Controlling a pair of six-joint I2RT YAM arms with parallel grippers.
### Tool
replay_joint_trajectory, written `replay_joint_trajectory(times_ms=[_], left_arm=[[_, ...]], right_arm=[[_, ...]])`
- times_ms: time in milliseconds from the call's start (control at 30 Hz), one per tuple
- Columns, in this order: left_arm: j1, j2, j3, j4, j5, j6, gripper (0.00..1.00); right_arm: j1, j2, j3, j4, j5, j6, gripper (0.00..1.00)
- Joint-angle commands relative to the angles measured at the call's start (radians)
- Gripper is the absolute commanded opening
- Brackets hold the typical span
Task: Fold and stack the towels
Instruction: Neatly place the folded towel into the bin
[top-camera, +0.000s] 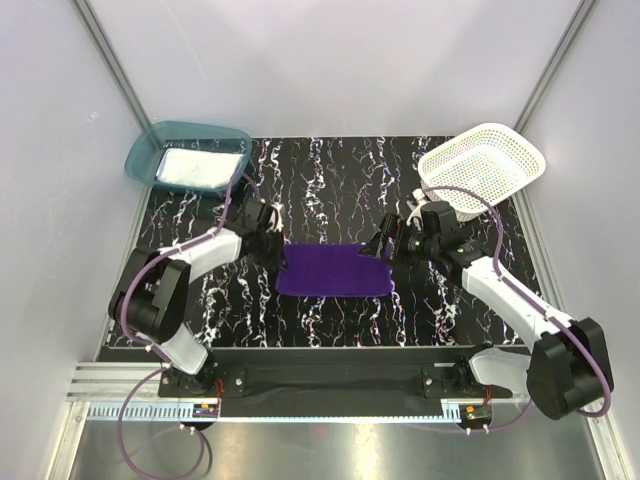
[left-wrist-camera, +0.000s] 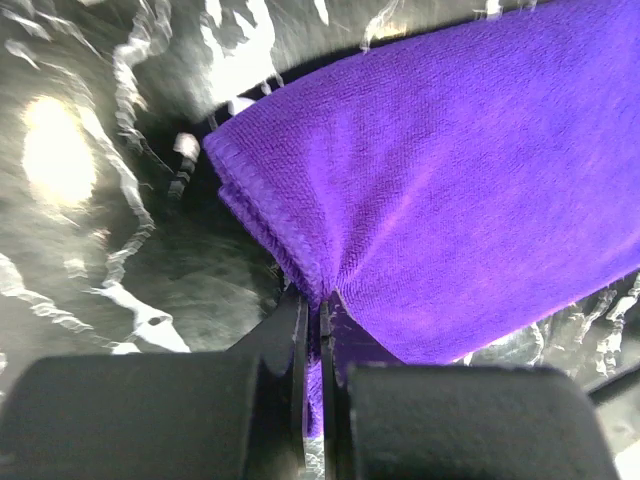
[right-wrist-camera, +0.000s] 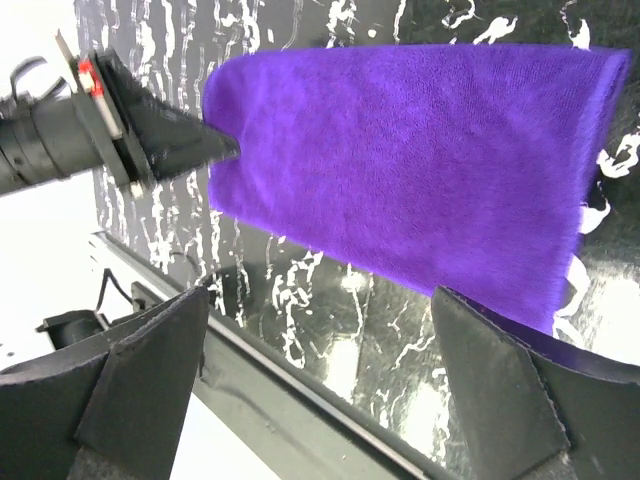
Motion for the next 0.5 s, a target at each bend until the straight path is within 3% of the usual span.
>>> replay_joint_trajectory(times_ms=[0,300,467], left_arm=[[0.002,0.019,0.169,-0.147,-0.150,0.124,0.00],[0.030,0.222,0.518,-0.372,-0.371,0.336,0.00],[0.099,0.371,0.868,-0.483,-0.481,0.457,0.00]], right_arm=[[0.005,-0.062,0.059,-0.059,0.045,0.000,1.00],[0.005,-0.071,0.111,-0.112,0.134,-0.026,1.00],[0.005,-0.013,0.157,-0.100,0.151,-0.076,1.00]])
